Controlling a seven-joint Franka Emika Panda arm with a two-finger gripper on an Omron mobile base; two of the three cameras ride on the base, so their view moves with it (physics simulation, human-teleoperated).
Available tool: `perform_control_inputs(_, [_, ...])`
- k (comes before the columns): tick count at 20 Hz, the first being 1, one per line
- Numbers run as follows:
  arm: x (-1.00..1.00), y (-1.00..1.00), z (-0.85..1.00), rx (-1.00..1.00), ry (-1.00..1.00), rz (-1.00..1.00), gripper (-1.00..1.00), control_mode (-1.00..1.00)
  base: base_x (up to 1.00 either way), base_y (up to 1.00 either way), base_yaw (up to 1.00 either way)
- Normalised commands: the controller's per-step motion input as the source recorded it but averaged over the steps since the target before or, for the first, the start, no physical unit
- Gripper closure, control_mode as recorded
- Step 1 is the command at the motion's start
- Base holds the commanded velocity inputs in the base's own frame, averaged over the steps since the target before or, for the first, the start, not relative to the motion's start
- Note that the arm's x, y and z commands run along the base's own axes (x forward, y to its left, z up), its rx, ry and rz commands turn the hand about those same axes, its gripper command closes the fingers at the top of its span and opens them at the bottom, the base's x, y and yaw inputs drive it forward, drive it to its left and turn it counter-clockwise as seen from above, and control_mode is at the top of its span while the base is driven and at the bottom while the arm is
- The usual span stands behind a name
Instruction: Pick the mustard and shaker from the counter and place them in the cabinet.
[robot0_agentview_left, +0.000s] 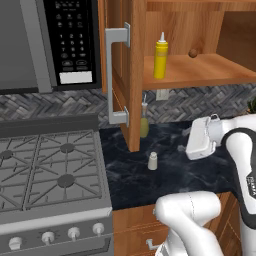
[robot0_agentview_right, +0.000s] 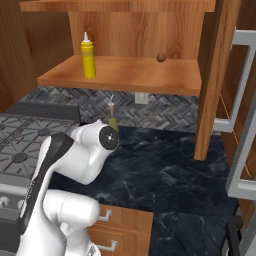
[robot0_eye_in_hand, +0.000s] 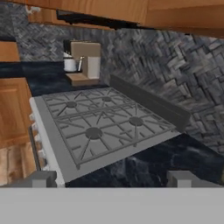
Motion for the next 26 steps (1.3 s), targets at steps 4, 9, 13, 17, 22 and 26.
perform_control_inputs(4, [0.2,-0.15,-0.48,-0.02,0.11,0.01,-1.0,-1.0,0.0,0.0,0.0])
perform_control_inputs(9, [0.19,-0.24,-0.52,-0.01,0.07,0.09,-1.0,-1.0,0.0,0.0,0.0])
perform_control_inputs(13, [0.33,-0.2,-0.49,0.0,0.07,0.09,-1.0,-1.0,0.0,0.0,0.0])
perform_control_inputs(17, [0.49,-0.09,-0.43,0.0,0.07,0.06,-1.0,-1.0,0.0,0.0,0.0])
perform_control_inputs(22, [0.5,-0.01,-0.35,0.0,0.06,0.01,-1.0,-1.0,0.0,0.0,0.0])
perform_control_inputs(26, [0.42,0.0,-0.32,0.0,0.07,0.0,-1.0,-1.0,0.0,0.0,0.0])
